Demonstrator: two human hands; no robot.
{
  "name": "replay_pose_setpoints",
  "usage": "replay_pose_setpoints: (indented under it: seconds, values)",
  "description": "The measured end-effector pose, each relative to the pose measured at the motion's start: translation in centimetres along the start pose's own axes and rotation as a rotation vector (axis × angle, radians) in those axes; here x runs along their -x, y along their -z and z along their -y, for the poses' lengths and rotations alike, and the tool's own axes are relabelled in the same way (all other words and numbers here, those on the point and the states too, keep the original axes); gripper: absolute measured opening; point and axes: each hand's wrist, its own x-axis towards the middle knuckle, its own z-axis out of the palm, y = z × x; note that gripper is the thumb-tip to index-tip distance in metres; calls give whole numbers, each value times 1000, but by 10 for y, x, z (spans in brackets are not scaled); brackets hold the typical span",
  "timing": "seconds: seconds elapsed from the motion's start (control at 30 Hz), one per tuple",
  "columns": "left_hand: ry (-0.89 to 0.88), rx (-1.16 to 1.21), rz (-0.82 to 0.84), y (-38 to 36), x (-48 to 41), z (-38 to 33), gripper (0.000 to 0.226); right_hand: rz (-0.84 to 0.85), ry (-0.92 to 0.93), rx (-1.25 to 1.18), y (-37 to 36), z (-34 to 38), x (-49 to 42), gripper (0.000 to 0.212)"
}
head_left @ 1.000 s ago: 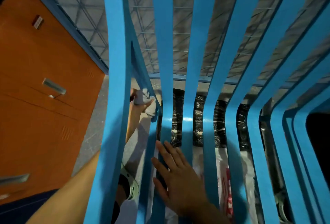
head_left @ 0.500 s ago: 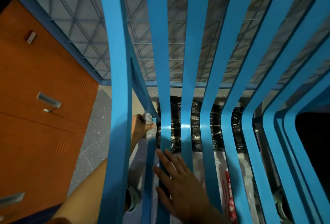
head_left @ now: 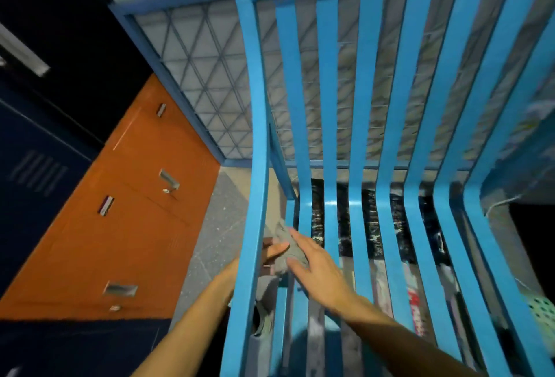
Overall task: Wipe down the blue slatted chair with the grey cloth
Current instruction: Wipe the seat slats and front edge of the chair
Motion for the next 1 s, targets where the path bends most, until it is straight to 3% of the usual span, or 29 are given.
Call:
replay_pose_setpoints:
  seconds: [0.1, 0.17, 0.33, 0.4, 0.5, 0.67, 0.87, 1.0]
  values:
    - [153, -61, 167, 0, 36, 0, 15, -59, -78, -133, 9, 15, 22, 44]
    - [155, -77, 165, 13, 45, -4, 31, -80, -98, -139, 25, 19, 39, 38]
    - [-231, 33, -457, 29, 85, -30, 17, -172, -178, -132, 65, 14, 83, 35]
    - [-412, 12, -610, 23, 111, -42, 15, -202, -187, -115, 75, 9, 98, 37]
    - [-655, -222, -769, -6, 144, -53, 13, -218, -170, -107, 88, 12, 118, 38]
    - [-836, -333, -503, -84, 168, -56, 13, -229, -92, -86, 113, 29, 146, 39]
    - [-794, -351, -265, -165, 156, -46, 20, -263, -17, 71, 173, 33, 180, 39]
    - [-776, -428, -95, -231, 140, -44, 20, -389, -17, 123, 244, 24, 210, 42]
